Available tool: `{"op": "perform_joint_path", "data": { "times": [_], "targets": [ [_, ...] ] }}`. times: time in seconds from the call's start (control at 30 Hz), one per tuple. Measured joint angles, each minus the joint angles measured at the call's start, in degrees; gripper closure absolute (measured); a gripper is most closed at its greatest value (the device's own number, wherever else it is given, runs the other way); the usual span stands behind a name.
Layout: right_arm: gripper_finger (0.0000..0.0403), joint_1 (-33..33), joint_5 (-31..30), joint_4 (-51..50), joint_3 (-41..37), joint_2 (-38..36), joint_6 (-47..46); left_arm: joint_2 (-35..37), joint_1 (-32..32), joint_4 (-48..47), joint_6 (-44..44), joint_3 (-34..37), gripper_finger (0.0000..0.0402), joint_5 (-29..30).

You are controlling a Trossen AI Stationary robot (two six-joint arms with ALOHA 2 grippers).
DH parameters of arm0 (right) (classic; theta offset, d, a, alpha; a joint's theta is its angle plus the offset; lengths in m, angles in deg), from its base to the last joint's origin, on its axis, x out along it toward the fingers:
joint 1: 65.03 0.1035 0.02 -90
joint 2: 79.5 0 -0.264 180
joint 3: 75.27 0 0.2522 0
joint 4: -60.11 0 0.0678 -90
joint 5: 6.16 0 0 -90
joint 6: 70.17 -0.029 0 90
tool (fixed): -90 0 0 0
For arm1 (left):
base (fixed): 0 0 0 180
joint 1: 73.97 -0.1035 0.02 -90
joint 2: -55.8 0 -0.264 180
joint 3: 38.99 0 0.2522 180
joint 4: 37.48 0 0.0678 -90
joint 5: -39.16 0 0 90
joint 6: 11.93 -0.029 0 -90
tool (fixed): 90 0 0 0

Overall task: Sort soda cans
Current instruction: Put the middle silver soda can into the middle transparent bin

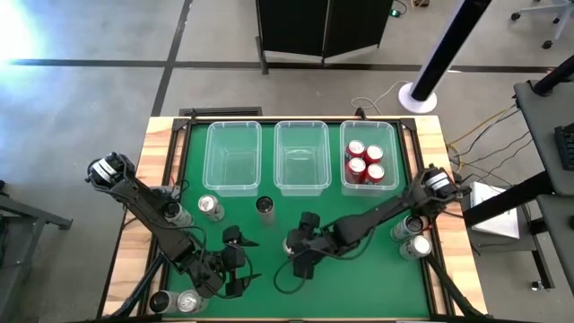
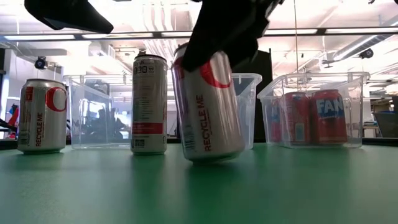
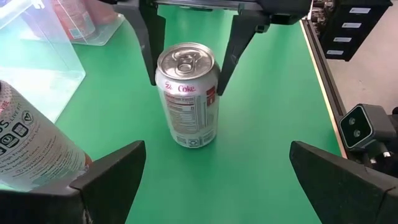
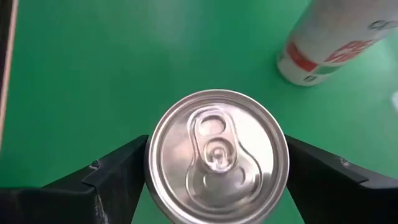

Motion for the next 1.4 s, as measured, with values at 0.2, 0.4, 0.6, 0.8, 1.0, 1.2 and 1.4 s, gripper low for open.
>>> {"op": "perform_joint_path", "data": {
  "times": [0.2, 0.4, 0.6, 0.8, 1.0, 1.2, 1.4],
  "targets": [
    [0.0079, 0.48, 1.60, -0.03, 0.00, 0.08, 0.46, 0.00, -0.02, 0.07, 0.04, 0.00, 0.0019, 0.02],
    [0.0062, -0.09, 4.26, -0.03, 0.00, 0.08, 2.66, 0.00, -0.07, 0.12, -0.03, -0.02, 0.0019, 0.13],
    [0.0046, -0.81, 6.26, -0.63, 0.45, 0.10, 4.69, 0.00, -0.07, 0.12, -0.09, -0.04, 0.0019, 0.14],
    [0.0069, -0.79, 5.96, -0.58, 1.46, 0.12, 10.85, 0.00, -0.04, 0.12, -0.11, -0.07, 0.0019, 0.15],
    [0.0105, -0.94, 6.37, -2.47, 1.66, 0.11, 11.04, 0.00, -0.04, 0.12, -0.11, -0.07, 0.0019, 0.13],
    [0.0104, -1.00, 6.11, -7.84, 5.24, -0.21, 12.89, 0.00, -0.04, 0.12, -0.40, -0.07, 0.0019, 0.20],
    [0.0107, -2.64, -1.08, -15.70, 14.90, -5.30, 17.04, 0.00, -0.04, 0.12, -0.58, -0.07, 0.0019, 1.33]
  ]
}}
